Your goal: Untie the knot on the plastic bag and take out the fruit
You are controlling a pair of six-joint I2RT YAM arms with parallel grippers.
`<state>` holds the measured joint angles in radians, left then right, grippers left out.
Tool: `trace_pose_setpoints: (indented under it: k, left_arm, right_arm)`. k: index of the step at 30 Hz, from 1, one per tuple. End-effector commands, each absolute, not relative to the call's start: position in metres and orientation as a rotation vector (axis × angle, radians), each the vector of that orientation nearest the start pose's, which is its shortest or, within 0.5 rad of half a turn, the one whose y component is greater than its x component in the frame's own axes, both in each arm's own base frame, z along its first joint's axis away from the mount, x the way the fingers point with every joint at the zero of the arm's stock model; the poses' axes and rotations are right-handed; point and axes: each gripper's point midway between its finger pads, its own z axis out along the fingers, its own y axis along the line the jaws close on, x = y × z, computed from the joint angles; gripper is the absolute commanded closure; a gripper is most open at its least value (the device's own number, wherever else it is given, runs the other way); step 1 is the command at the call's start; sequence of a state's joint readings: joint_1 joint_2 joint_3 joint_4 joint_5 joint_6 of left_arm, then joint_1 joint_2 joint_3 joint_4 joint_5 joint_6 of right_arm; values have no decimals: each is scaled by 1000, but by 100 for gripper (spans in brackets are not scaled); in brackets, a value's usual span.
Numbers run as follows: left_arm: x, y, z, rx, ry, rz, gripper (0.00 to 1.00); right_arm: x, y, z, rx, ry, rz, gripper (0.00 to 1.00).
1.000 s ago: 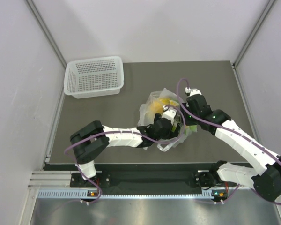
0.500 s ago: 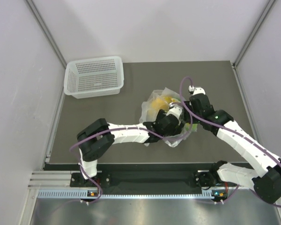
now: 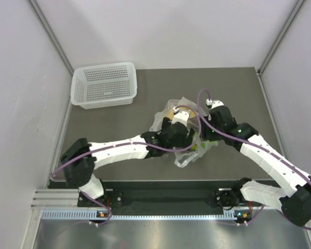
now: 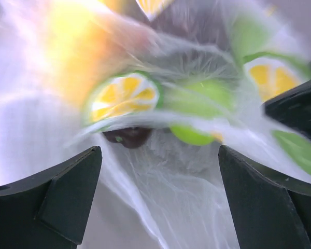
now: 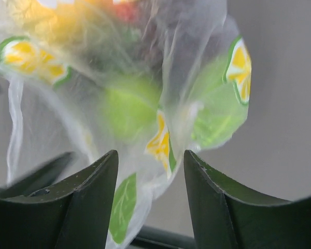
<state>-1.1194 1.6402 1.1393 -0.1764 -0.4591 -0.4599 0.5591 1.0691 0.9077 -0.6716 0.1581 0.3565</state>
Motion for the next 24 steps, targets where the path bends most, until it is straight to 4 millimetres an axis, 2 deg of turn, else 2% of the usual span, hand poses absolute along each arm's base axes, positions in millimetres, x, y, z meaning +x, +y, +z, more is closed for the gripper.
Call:
trace_pose_setpoints:
  k: [1,4,7,13,16,19,20,22,24]
  left_arm:
    - [248,-368,182,345,2055,-515,1]
    - [242,-366,195,340,2053,-555,1]
    - [244,-364,191,363,2038,-533,1]
    - [237,-396,180,465,2036,-657,1]
    - [236,-407,158,523,2060,-656,2]
    - [238,-420,150,546,2049,-679,2]
    - [238,-422,137,559,2069,-666,2]
    - [242,-430,125,569,2080,-660,2]
    - [245,-435,120,563,2075,-650,2]
  right_arm:
    - [233,139,149,-233,2451,255,46]
    - [233,139,152,-240,2451,261,45]
    - [233,139,152,-238,2456,256,44]
    - [235,139,152,-221,2462,250,45]
    - [235,136,148,-207,2468,226,46]
    - [234,130,143,-188,2481,197,46]
    - [233,129,142,-182,2483,190,47]
    - [231,125,140,-166,2485,178,47]
    - [229,125,138,-165,2486,184,47]
